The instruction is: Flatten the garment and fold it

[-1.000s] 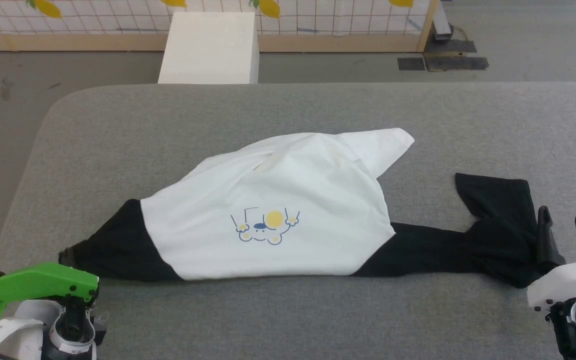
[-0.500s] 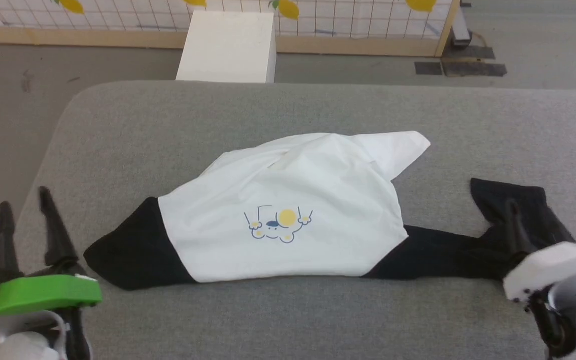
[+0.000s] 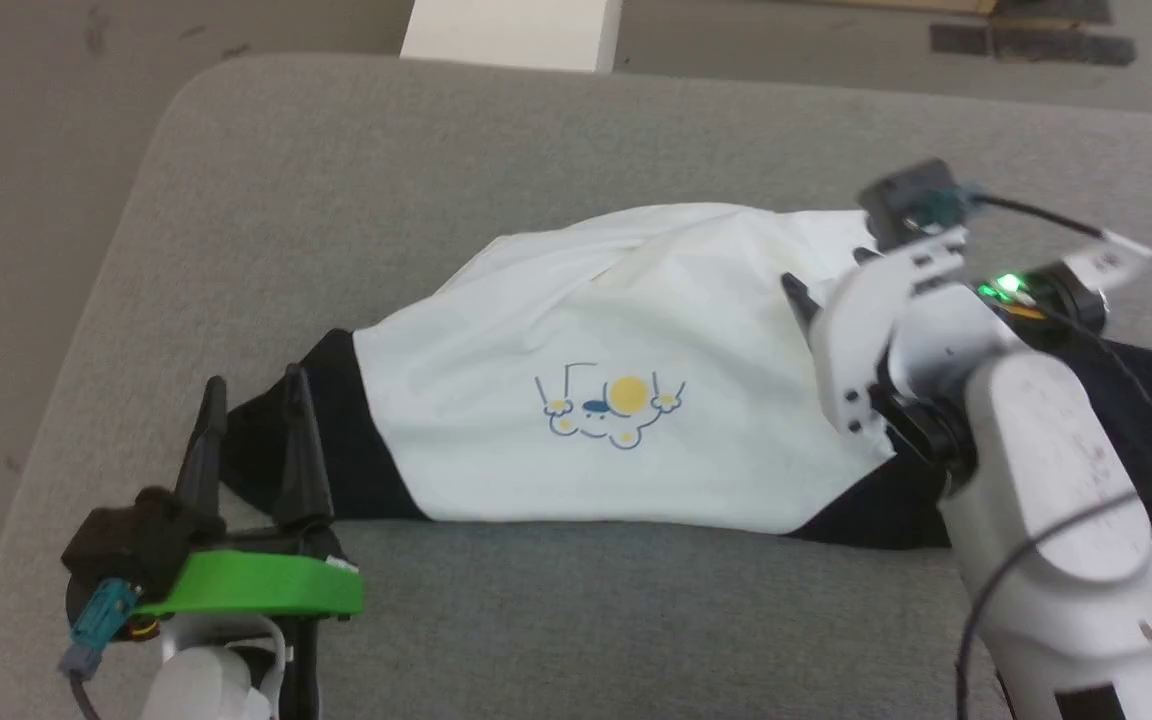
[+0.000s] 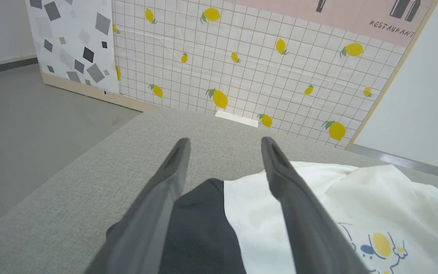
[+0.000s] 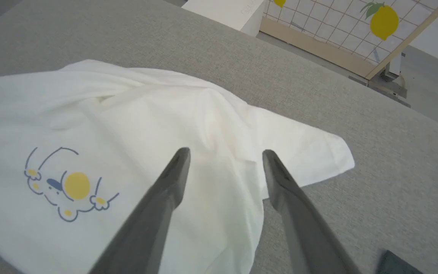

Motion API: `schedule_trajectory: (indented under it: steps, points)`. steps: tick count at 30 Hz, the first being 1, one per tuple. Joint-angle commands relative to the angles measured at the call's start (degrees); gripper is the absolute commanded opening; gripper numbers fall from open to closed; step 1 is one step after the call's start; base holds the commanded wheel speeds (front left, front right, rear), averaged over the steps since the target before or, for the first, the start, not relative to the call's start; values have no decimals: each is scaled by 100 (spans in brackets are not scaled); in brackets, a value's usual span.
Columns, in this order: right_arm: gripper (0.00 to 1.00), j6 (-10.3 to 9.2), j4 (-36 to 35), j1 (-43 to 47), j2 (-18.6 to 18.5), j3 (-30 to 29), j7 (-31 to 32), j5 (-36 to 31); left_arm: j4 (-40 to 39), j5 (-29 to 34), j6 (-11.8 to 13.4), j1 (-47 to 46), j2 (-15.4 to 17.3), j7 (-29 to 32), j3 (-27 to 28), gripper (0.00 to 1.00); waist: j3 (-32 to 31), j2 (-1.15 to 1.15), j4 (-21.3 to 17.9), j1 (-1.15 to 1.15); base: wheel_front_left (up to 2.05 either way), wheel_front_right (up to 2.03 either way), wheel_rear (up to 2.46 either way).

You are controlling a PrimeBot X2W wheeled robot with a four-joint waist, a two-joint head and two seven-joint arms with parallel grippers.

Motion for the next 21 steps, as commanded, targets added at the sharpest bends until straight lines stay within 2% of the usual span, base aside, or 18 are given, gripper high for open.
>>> schedule_trajectory:
  steps: [1,6,14,15,16,17,21]
  points:
    - [100,-9,170,-266,-5,140,153,-116,48,51,-61,-168,-46,-26,-19,100,432,0,391,0,0,0,0]
    - [100,-9,894,-1033,-97,619,436,-405,168,37,-168,-438,-116,-27,-75,100,777,0,696,0,0,0,0]
    - [100,-9,2083,-1590,-297,1013,287,-464,277,-153,-196,-646,-154,-27,-152,100,1105,0,969,0,0,0,0]
    - [97,-9,2240,-1658,-357,1054,280,-395,274,-202,-180,-660,-155,-27,-177,100,1131,0,986,0,0,0,0]
    - [35,-9,2337,-1721,-401,1080,256,-340,271,-236,-166,-668,-155,-27,-198,100,1149,0,998,0,0,0,0]
    - [0,-9,2432,-1802,-463,1106,201,-282,279,-278,-154,-680,-156,-27,-241,100,1171,0,1027,0,0,0,0]
    - [0,-9,2635,-2150,-720,1134,87,-183,284,-365,-120,-742,-156,-27,-360,100,1233,0,1135,0,0,0,0]
